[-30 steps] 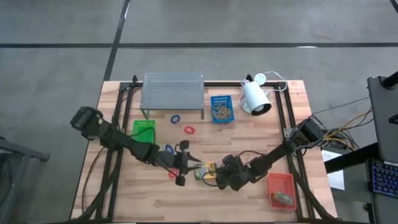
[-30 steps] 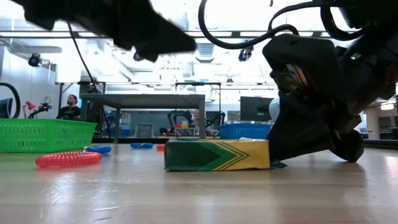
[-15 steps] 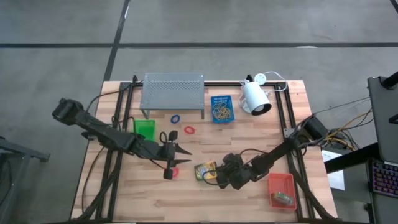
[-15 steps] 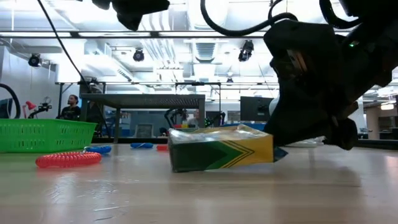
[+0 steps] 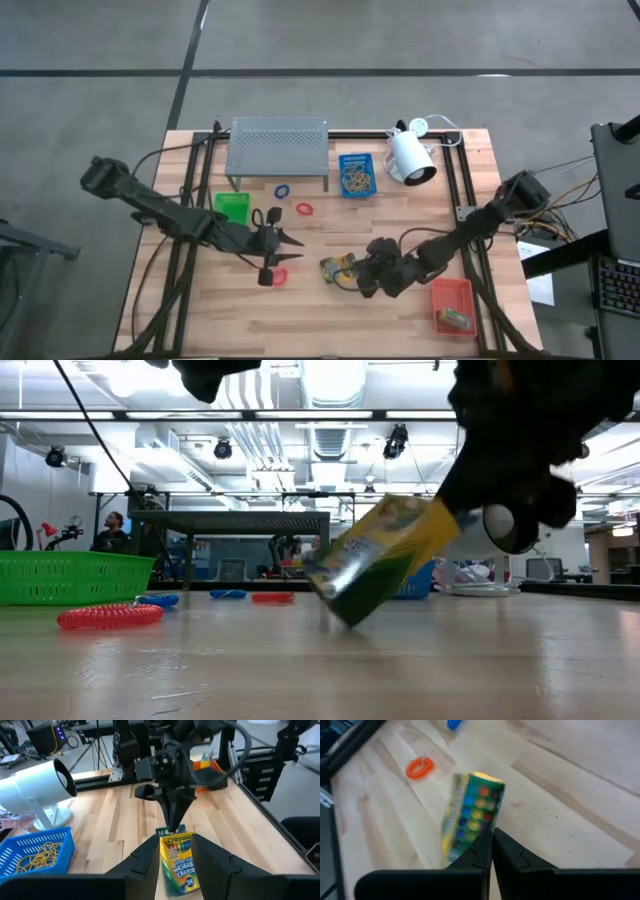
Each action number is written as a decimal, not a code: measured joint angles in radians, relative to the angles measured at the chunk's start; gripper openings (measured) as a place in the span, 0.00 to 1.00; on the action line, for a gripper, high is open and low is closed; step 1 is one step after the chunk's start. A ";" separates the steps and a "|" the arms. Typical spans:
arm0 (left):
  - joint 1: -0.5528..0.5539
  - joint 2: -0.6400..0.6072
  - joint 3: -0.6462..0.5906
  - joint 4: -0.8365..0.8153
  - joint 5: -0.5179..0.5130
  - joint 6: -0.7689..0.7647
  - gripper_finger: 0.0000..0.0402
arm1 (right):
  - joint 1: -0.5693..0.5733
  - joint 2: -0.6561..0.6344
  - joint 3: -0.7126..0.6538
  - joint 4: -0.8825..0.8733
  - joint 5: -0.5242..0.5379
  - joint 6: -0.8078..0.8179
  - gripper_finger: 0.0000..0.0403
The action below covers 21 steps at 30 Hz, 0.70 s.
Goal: Pick & Place Office Desk Supplies
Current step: Put the big crayon box into the orange bin
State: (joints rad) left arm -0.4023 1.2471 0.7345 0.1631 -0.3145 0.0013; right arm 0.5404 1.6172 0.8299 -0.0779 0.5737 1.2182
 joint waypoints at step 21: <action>-0.001 -0.222 -0.002 -0.155 0.000 -0.001 0.29 | 0.003 -0.330 0.000 -0.294 -0.179 -0.104 0.02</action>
State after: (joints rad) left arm -0.4034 1.0250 0.7326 0.0082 -0.3141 0.0006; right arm 0.5430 1.2873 0.8299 -0.3715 0.3951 1.1145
